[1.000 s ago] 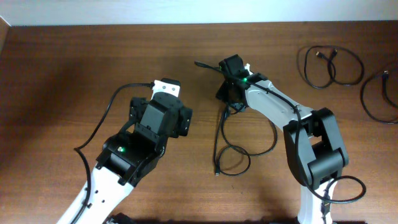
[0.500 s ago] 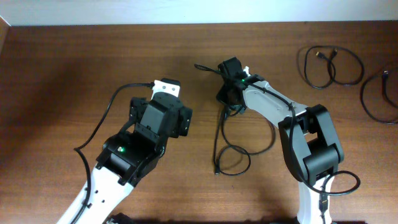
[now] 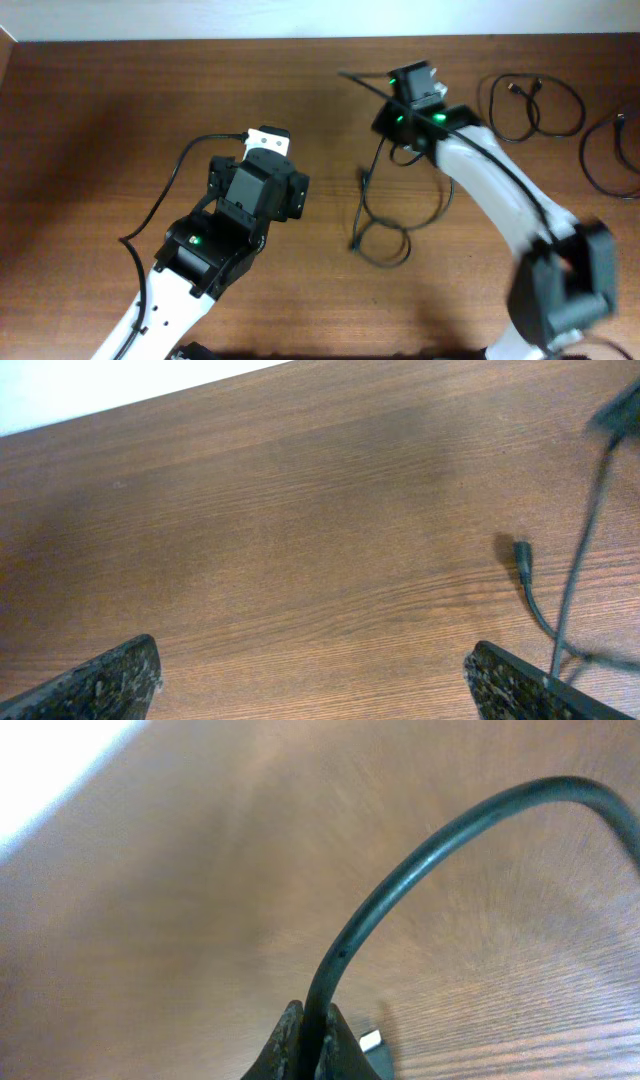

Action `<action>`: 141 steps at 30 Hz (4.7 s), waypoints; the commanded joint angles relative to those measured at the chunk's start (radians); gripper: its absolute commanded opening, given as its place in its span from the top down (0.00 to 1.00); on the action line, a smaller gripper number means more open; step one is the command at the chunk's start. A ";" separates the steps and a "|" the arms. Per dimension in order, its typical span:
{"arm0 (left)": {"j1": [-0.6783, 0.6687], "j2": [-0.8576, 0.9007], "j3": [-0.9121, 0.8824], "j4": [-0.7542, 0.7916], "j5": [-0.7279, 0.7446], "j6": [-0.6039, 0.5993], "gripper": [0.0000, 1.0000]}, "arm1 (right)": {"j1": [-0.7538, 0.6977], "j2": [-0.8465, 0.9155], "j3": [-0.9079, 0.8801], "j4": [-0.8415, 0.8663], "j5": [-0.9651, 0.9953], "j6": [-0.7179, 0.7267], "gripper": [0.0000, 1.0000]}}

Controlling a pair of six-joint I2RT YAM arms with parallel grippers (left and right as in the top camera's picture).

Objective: Untangle cables

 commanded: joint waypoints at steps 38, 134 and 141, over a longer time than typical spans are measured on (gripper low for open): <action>0.004 -0.013 0.019 0.002 -0.011 -0.013 0.01 | -0.601 -0.429 0.078 -0.444 0.332 -0.226 0.96; 0.004 -0.013 0.019 0.002 -0.011 -0.013 0.01 | -0.187 -0.421 0.074 -0.645 -0.114 -0.798 0.01; 0.004 -0.013 0.019 0.002 -0.011 -0.013 0.01 | -0.187 -0.415 0.074 -0.645 -0.114 -0.798 0.01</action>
